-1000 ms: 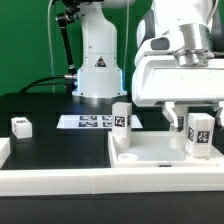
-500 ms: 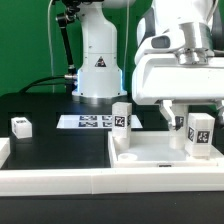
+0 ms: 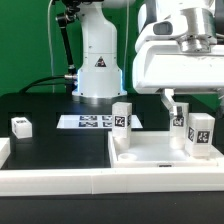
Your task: Assemble square table
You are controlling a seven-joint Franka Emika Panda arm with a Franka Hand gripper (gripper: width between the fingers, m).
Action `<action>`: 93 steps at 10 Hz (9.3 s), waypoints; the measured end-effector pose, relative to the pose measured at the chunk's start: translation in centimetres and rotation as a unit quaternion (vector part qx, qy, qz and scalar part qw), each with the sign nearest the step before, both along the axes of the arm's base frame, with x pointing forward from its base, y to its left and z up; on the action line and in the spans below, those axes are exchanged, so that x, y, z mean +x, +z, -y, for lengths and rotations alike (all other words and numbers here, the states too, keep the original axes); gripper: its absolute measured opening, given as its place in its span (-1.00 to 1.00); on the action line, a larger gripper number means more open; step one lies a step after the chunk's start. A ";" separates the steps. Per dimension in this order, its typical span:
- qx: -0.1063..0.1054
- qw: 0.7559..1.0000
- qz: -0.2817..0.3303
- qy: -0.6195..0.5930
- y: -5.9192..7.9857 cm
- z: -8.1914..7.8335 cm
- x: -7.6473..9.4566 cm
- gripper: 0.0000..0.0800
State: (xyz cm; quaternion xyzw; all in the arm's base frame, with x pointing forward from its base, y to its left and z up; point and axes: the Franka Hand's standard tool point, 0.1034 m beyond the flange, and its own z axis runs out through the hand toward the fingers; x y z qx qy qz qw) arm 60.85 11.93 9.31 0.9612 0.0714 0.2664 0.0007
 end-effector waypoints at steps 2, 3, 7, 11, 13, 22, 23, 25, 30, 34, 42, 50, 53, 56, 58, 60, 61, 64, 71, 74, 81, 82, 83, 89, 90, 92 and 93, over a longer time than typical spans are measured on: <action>-0.005 0.997 -0.077 -0.002 -1.2 0.3 -0.4 0.62; -0.007 0.994 -0.108 -0.006 -1.0 0.6 0.1 0.62; -0.011 0.966 -0.257 -0.015 -0.9 1.1 -0.1 0.62; -0.005 0.969 -0.248 -0.013 -0.9 -0.2 0.5 0.62; -0.005 0.969 -0.247 -0.014 -0.8 -0.1 0.6 0.62; 0.028 0.960 -0.248 -0.126 -0.9 0.0 0.5 -0.27; 0.044 0.951 -0.248 -0.180 -0.9 0.0 0.5 -0.27; 0.077 0.922 -0.245 -0.291 -1.0 0.0 0.4 -0.27; 0.133 0.832 -0.226 -0.489 -1.0 -0.2 0.3 -0.27; 0.175 0.742 -0.210 -0.612 -1.1 0.0 0.4 -0.27; 0.133 0.834 -0.234 -0.482 -0.9 0.7 0.5 0.58; 0.051 0.946 -0.247 -0.206 -0.9 -1.0 0.3 0.62; 0.015 0.965 -0.246 -0.086 -0.9 -0.6 0.4 0.62; 0.004 0.968 -0.246 -0.051 -0.9 -0.6 0.5 0.33; 0.004 0.968 -0.246 -0.051 -0.9 -0.6 0.5 -0.04; 0.008 0.967 -0.246 -0.064 -0.9 -0.5 0.5 -0.27; 0.008 0.967 -0.246 -0.064 -0.9 -0.4 0.5 -0.27; 0.057 0.944 -0.246 -0.210 -1.0 -0.1 0.6 -0.27; 0.137 0.826 -0.224 -0.499 -1.1 -0.1 0.5 -0.27; 0.167 0.761 -0.212 -0.590 -1.1 -0.1 0.5 -0.27; 0.177 0.742 -0.209 -0.611 -1.0 -0.4 0.5 0.26; 0.173 0.766 -0.209 -0.583 -1.0 -0.6 0.7 0.56; 0.163 0.801 -0.212 -0.536 -1.1 -0.8 0.7 0.60; 0.098 0.911 -0.229 -0.328 -1.2 -1.7 0.5 0.62; 0.083 0.928 -0.230 -0.280 -1.3 -1.7 0.5 0.62; 0.060 0.949 -0.230 -0.208 -1.4 -1.4 0.5 0.62; 0.044 0.959 -0.230 -0.161 -1.4 -1.1 0.6 0.62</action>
Offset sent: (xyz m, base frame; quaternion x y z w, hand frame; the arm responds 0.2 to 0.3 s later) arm 0.0102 -0.0121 -0.0011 0.0059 -0.1375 -0.0095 0.9904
